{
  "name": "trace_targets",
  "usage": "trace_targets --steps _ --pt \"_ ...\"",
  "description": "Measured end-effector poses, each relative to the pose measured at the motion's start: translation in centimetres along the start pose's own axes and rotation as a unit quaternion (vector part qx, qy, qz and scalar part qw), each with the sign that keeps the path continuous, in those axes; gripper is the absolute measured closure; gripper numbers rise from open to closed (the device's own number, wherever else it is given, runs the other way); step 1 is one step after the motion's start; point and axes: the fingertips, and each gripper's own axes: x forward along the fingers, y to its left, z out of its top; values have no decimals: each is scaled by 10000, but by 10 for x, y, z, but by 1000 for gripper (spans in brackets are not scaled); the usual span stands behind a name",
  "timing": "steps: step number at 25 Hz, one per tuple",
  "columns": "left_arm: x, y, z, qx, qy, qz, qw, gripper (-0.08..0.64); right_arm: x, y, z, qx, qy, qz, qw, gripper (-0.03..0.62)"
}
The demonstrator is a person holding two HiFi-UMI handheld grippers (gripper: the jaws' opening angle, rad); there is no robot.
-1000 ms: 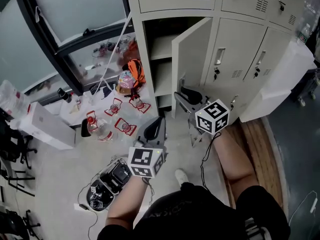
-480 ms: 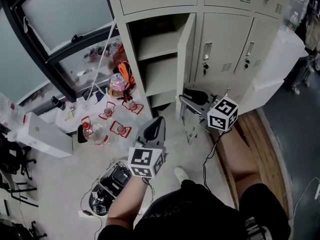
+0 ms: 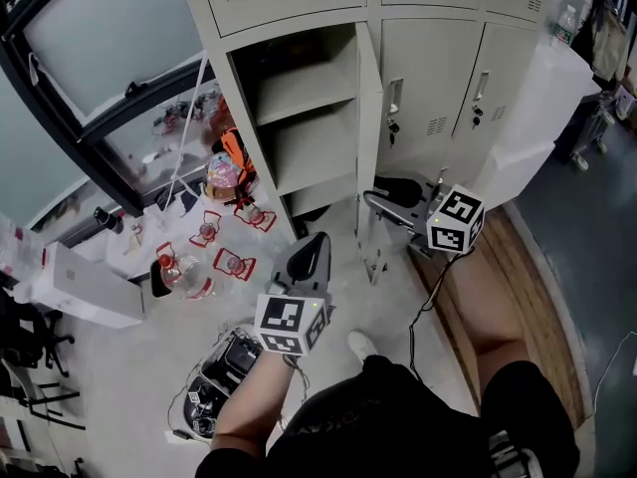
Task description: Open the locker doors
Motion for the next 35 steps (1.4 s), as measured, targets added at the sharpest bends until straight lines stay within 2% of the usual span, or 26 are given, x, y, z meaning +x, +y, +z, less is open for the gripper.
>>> trace_targets --steps 3,5,6,8,13,16,18,21,27,35 --pt "4 -4 0 8 5 -76 10000 561 -6 -3 0 -128 8 -349 9993 452" --pt "6 -7 0 8 13 -126 9999 561 -9 -3 -1 -156 24 -629 9979 399" --pt "7 -9 -1 9 14 -153 9999 561 -10 -3 0 -153 4 -813 9966 373" --pt "7 -13 -1 8 8 -201 9998 561 -10 -4 2 -162 -88 -1307 9913 364" --pt "5 -22 0 22 1 -246 9997 561 -4 -14 6 -268 -325 -2543 9662 359" --pt "0 -22 0 3 -7 -210 9998 561 2 -14 10 -496 -362 -3144 9473 356" --pt "-4 -22 0 1 -6 -180 9998 561 2 -14 10 -561 -307 -3433 9371 385" --pt "-9 -21 0 24 -7 -154 9999 561 0 -16 9 -418 -285 -3571 9327 440" --pt "-6 -22 1 21 18 -194 9998 561 -19 -28 7 -191 -309 -3671 9295 457" --pt "9 -44 -6 22 75 -391 9992 561 -57 -48 3 -81 -319 -3835 9229 478"
